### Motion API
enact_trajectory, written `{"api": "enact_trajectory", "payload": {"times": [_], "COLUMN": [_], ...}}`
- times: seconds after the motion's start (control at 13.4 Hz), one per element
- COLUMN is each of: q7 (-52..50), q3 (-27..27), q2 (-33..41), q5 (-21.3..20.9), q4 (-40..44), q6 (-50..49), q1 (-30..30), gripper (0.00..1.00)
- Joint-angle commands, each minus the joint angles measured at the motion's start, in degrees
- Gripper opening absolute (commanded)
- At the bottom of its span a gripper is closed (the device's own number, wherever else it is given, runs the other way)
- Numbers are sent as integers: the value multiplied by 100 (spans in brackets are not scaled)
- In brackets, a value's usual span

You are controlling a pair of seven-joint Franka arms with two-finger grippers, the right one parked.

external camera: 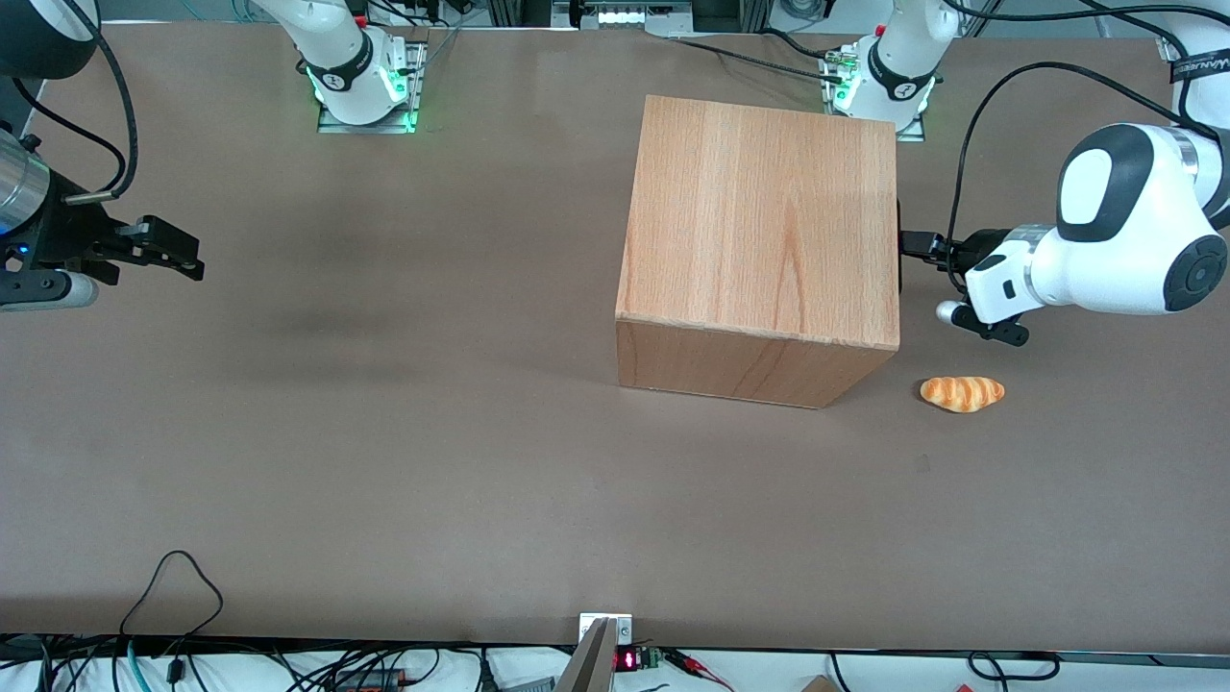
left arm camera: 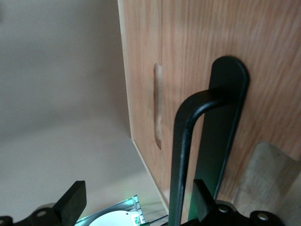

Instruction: Open top drawer with left arm

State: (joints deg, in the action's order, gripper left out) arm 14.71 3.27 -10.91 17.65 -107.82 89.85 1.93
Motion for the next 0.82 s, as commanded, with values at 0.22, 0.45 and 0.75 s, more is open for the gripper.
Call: {"api": "enact_trajectory", "payload": {"times": [0.22, 0.45, 0.75], "q7": [110, 111, 137], "q3": [-20, -20, -20], "q2": [133, 63, 116], "q5": [117, 73, -630], "q4": [-353, -406, -327], "q6": [505, 761, 981], "q1": [-96, -96, -96], "gripper": [100, 100, 100]}}
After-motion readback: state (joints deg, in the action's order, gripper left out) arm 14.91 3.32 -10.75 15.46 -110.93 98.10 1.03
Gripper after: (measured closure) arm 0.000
